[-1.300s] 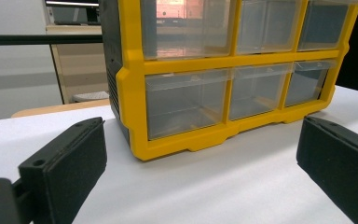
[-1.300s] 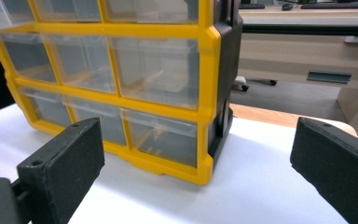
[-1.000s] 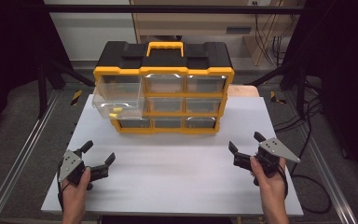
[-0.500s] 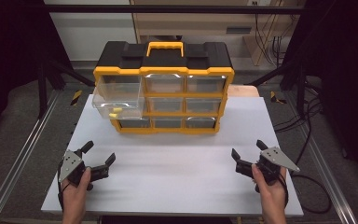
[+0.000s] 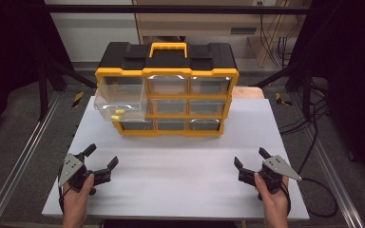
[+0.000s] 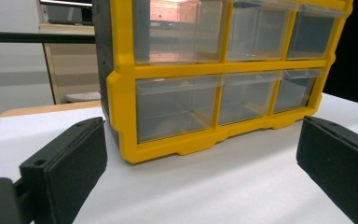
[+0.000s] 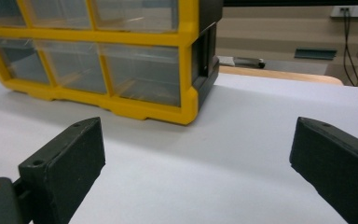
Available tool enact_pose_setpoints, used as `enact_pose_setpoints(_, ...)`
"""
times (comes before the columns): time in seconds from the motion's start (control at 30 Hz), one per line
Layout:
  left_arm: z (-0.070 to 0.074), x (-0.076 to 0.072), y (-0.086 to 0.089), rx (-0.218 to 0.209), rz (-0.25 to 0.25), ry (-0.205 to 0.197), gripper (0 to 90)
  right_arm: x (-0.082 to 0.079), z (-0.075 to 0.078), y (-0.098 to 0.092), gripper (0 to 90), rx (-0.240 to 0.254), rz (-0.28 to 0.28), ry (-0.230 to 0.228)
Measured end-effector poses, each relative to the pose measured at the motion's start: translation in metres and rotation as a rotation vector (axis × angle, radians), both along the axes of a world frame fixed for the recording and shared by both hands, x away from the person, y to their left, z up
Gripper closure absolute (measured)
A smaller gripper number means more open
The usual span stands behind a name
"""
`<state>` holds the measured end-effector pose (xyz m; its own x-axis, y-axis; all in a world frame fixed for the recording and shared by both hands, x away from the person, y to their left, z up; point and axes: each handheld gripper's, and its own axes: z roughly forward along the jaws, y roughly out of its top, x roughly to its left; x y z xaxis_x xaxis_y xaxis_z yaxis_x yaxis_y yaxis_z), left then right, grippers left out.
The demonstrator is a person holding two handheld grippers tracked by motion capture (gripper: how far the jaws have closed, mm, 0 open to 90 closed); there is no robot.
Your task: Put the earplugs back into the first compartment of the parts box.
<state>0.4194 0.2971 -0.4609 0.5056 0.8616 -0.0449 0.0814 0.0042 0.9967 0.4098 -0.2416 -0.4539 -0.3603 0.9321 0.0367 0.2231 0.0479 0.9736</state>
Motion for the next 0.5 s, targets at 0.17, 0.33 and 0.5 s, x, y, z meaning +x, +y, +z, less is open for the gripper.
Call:
enact_pose_setpoints(0.17,0.006,0.004,-0.002,0.002,0.009,0.019,1.9,0.001,-0.005,0.002,3.1,0.017,0.046,0.003)
enact_pose_setpoints(0.33,0.018,0.004,-0.005,0.023,0.016,0.054,2.5,0.002,-0.007,-0.001,3.3,0.028,0.071,-0.002)
enact_pose_setpoints(0.5,0.043,-0.002,-0.012,0.02,0.012,0.062,2.8,0.003,-0.011,-0.004,3.7,0.04,0.082,0.014)
